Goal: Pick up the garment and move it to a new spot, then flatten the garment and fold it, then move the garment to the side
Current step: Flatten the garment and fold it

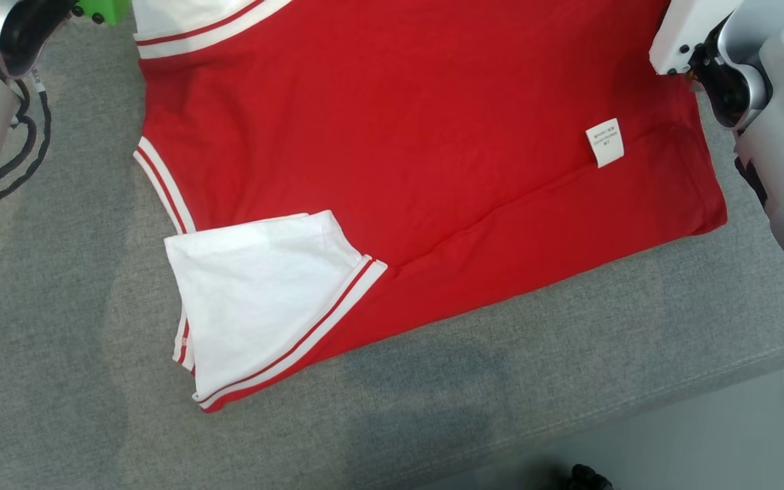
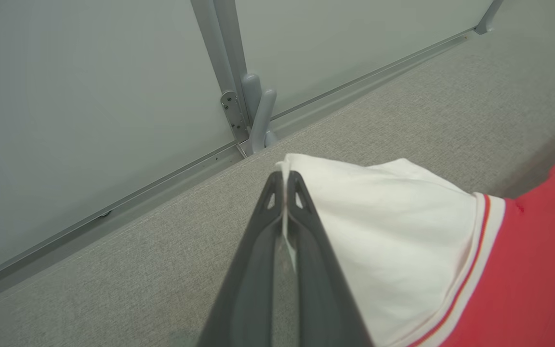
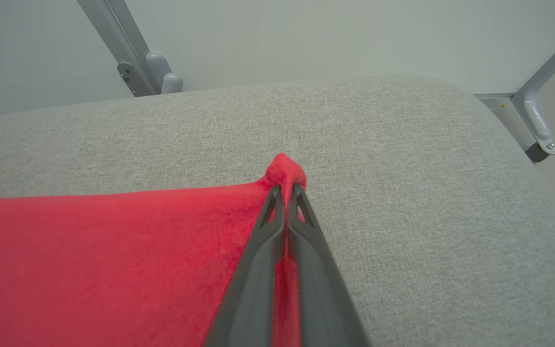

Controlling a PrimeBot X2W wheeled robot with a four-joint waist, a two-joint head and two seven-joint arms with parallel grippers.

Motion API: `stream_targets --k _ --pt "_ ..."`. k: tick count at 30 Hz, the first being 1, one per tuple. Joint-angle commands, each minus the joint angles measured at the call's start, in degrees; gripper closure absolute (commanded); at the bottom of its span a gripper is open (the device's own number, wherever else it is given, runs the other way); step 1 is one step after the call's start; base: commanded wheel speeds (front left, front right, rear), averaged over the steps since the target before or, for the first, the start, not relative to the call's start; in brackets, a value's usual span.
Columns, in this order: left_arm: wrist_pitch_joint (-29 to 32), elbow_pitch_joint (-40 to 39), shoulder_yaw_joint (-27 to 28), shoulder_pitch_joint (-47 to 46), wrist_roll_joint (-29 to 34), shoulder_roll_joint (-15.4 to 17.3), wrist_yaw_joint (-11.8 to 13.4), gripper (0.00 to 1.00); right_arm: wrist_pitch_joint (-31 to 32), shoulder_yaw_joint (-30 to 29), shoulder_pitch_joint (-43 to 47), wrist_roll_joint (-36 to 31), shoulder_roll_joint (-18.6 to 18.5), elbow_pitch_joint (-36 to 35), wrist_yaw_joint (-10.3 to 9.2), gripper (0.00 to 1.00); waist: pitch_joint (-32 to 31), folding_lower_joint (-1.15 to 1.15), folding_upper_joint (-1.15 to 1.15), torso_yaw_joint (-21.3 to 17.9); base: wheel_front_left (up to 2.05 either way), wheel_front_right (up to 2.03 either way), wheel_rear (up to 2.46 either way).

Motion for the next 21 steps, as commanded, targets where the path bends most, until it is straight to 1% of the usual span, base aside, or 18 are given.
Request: stream_targets --k 1,6,10,13,16,18,21 --pt "-1.18 -0.09 -0.19 -0.67 -0.80 -0.18 -0.16 1.00 -1.33 0.14 -0.18 0.61 -0.47 0.27 -0.09 1.00 -0.37 0.00 0.00 0.53 0.00 0.00 0.00" --pt "-3.45 -2.55 -1.44 1.16 -3.02 0.13 -0.16 1.00 -4.68 1.25 1.89 2.27 -1.59 -0.80 -0.09 1.00 -1.03 0.00 0.00 1.54 0.00 0.00 0.00" --pt "-5.84 -7.76 -2.59 4.29 -6.09 2.34 -0.16 1.00 -7.92 2.86 5.16 4.85 -4.01 -3.91 -0.09 1.00 -1.97 0.00 0.00 2.58 0.00 0.00 0.00" --pt "-6.89 -12.91 -2.85 7.98 -8.47 4.82 -0.16 1.00 -10.38 4.23 8.68 7.43 -6.17 -6.76 -0.09 1.00 -2.97 0.00 0.00 3.32 0.00 0.00 0.00" --pt "-7.91 -18.46 -2.30 12.76 -10.38 8.00 -0.02 1.00 -12.64 5.75 11.89 9.97 -8.66 -9.96 -0.09 1.00 -4.17 0.00 0.00 3.95 0.00 0.00 0.00" --pt "-8.41 -22.62 -1.78 16.34 -12.04 9.86 0.90 1.00 -13.79 6.74 13.84 11.20 -10.28 -11.49 -0.09 1.00 -5.03 0.00 0.00 4.37 0.00 0.00 0.00" --pt "-8.90 -29.62 -0.98 22.11 -14.20 13.04 3.05 1.00 -15.07 8.03 16.33 13.17 -11.81 -13.83 -0.09 1.00 -6.09 0.00 0.00 4.88 0.00 0.00 0.00"
